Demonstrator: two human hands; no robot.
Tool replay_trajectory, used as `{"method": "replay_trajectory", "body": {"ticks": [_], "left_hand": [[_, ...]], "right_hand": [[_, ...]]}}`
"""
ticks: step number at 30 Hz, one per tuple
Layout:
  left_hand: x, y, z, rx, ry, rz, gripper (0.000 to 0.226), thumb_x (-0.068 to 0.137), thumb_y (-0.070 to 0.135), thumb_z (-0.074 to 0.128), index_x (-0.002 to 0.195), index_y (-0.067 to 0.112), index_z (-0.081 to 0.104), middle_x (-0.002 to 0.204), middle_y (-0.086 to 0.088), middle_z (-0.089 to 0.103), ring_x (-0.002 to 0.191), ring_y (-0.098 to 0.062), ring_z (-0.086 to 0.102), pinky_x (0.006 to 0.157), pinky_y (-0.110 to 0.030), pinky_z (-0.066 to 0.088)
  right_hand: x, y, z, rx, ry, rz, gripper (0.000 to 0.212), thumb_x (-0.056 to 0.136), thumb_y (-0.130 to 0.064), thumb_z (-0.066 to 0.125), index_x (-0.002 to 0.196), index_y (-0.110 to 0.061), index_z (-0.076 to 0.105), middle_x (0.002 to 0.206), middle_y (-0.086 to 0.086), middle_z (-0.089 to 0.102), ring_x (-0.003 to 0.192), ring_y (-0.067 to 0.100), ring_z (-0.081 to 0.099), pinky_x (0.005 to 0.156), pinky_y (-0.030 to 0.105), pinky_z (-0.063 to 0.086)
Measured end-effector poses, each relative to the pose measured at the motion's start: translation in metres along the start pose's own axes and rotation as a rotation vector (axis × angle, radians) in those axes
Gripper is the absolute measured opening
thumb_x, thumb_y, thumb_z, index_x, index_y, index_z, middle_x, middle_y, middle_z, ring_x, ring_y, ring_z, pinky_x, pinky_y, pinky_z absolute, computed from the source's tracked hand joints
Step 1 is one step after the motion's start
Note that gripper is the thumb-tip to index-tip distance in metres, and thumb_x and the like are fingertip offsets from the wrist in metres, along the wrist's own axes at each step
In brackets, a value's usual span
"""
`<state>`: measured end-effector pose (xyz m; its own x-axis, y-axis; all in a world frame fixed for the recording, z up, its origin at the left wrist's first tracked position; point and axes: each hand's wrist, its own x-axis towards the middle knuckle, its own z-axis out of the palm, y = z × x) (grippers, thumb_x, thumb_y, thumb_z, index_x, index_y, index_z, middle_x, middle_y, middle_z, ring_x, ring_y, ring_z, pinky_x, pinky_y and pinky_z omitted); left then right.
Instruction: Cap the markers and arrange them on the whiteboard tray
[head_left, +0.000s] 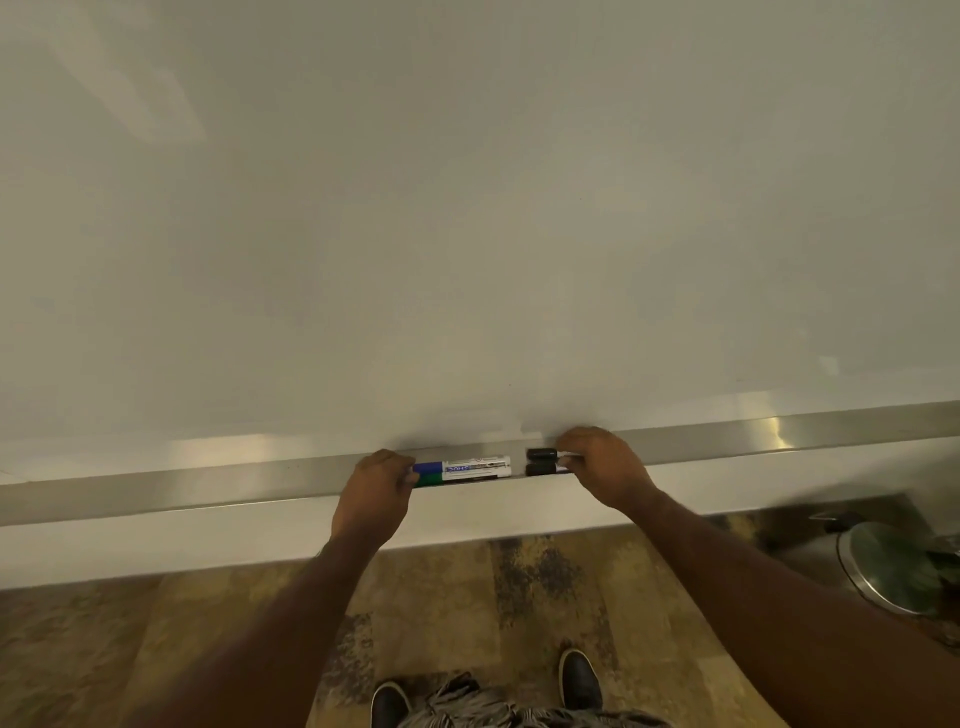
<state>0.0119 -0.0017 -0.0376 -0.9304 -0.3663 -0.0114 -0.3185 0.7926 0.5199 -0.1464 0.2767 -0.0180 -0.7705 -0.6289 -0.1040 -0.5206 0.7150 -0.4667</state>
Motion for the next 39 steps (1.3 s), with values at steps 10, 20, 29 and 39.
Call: {"method": "replay_trajectory", "body": {"ticks": [10, 20, 29, 39], "left_hand": [[-0.003, 0.009, 0.003, -0.099, 0.015, -0.111, 0.025, 0.09, 0.015, 0.059, 0.112, 0.008, 0.066, 0.104, -0.012, 0.067, 0.092, -0.025, 0.061, 0.085, -0.036, 0.05], [0.0, 0.014, 0.005, -0.118, -0.012, -0.177, 0.022, 0.086, 0.011, 0.061, 0.107, 0.009, 0.069, 0.103, -0.013, 0.069, 0.09, -0.024, 0.061, 0.082, -0.031, 0.047], [-0.001, 0.019, 0.003, -0.164, 0.003, -0.208, 0.03, 0.085, 0.008, 0.062, 0.116, 0.005, 0.065, 0.11, -0.016, 0.068, 0.098, -0.029, 0.063, 0.091, -0.037, 0.049], [-0.003, 0.022, -0.002, -0.241, -0.02, -0.245, 0.029, 0.086, 0.008, 0.063, 0.115, 0.007, 0.065, 0.111, -0.015, 0.069, 0.098, -0.027, 0.065, 0.095, -0.041, 0.053]], "right_hand": [[0.002, -0.015, 0.008, 0.12, 0.05, -0.05, 0.017, 0.089, -0.013, 0.063, 0.104, -0.008, 0.071, 0.108, 0.011, 0.072, 0.101, 0.028, 0.064, 0.09, 0.036, 0.049], [-0.006, 0.004, 0.003, 0.102, 0.163, 0.199, 0.017, 0.081, -0.001, 0.064, 0.097, -0.005, 0.069, 0.105, 0.014, 0.064, 0.096, 0.028, 0.06, 0.083, 0.026, 0.041], [-0.017, 0.007, -0.001, 0.179, 0.26, 0.314, 0.036, 0.08, 0.013, 0.055, 0.112, -0.003, 0.061, 0.123, 0.015, 0.048, 0.099, 0.031, 0.059, 0.094, 0.035, 0.05], [-0.019, 0.015, 0.001, 0.154, 0.254, 0.3, 0.039, 0.08, 0.014, 0.05, 0.114, -0.003, 0.059, 0.121, 0.017, 0.05, 0.099, 0.026, 0.055, 0.09, 0.03, 0.048]]}}
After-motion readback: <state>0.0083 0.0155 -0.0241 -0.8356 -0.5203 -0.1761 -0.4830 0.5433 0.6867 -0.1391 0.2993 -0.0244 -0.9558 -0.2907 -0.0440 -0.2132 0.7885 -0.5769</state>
